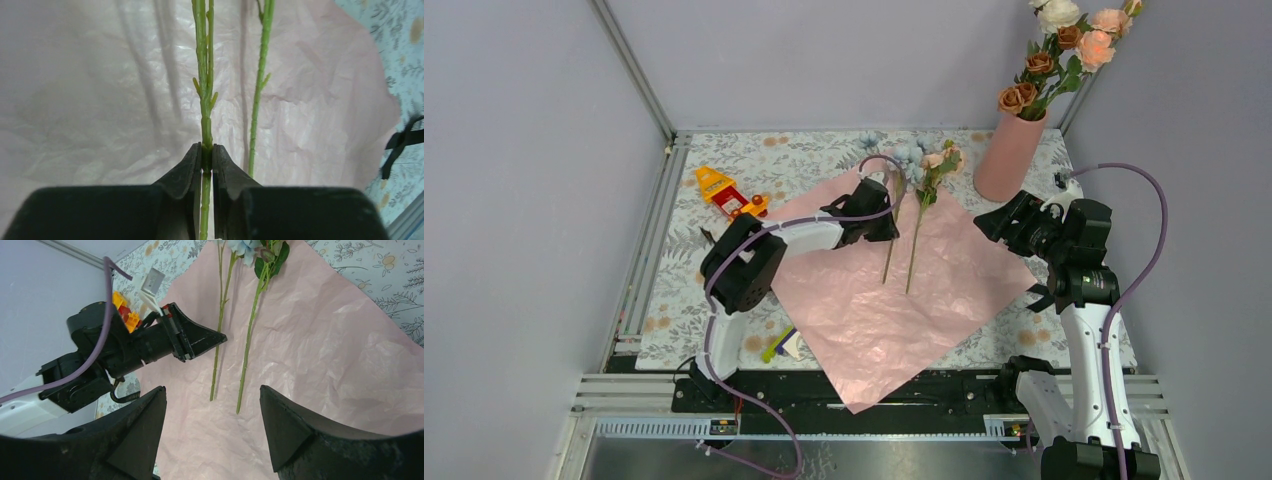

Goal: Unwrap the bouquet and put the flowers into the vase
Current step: Pick up the fake flower from the wrapping paper.

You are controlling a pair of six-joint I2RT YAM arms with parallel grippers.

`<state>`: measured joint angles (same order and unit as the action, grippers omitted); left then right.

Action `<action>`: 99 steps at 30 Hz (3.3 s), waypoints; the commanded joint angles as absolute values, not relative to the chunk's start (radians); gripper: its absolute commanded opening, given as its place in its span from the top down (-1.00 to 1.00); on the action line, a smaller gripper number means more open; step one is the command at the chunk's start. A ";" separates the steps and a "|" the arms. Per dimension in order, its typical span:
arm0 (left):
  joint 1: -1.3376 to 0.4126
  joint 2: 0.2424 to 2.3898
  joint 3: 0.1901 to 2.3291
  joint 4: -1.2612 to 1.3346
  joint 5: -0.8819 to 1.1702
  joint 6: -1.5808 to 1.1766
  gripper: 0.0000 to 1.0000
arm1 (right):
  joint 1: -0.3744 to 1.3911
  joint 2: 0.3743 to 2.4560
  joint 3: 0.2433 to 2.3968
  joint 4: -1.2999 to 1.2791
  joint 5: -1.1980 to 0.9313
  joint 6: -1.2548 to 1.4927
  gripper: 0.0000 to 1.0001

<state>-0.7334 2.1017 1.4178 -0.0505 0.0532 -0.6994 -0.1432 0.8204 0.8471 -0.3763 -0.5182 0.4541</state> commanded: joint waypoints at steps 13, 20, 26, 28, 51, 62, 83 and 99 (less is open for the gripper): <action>-0.734 1.637 1.125 0.300 0.103 -0.805 1.00 | -0.144 0.812 0.834 -0.297 -0.685 0.580 -0.57; -0.746 1.454 0.915 0.499 0.174 -0.909 1.00 | -0.077 0.841 0.719 0.024 -0.758 0.820 -0.54; -0.761 1.356 0.796 0.644 0.220 -0.964 1.00 | 0.172 0.895 0.721 0.147 -0.630 0.888 -0.54; -0.769 1.323 0.761 0.688 0.216 -0.990 1.00 | 0.230 0.918 0.717 0.209 -0.593 0.917 -0.54; -0.837 1.164 0.663 0.711 0.163 -1.032 1.00 | 0.409 1.079 0.855 0.327 -0.415 0.950 -0.39; -0.852 1.149 0.648 0.680 0.136 -1.003 1.00 | 0.417 1.136 0.951 0.218 -0.341 0.900 -0.05; -0.866 1.149 0.671 0.617 0.127 -0.947 1.00 | 0.426 1.163 0.978 0.137 -0.305 0.866 0.49; -0.868 1.181 0.728 0.563 0.182 -0.922 0.70 | 0.426 1.101 0.970 0.129 -0.305 0.769 1.00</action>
<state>-0.8635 1.1759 0.6662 0.5236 0.1516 -0.9447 0.4232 1.1610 0.9340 0.1387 -0.3298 0.8711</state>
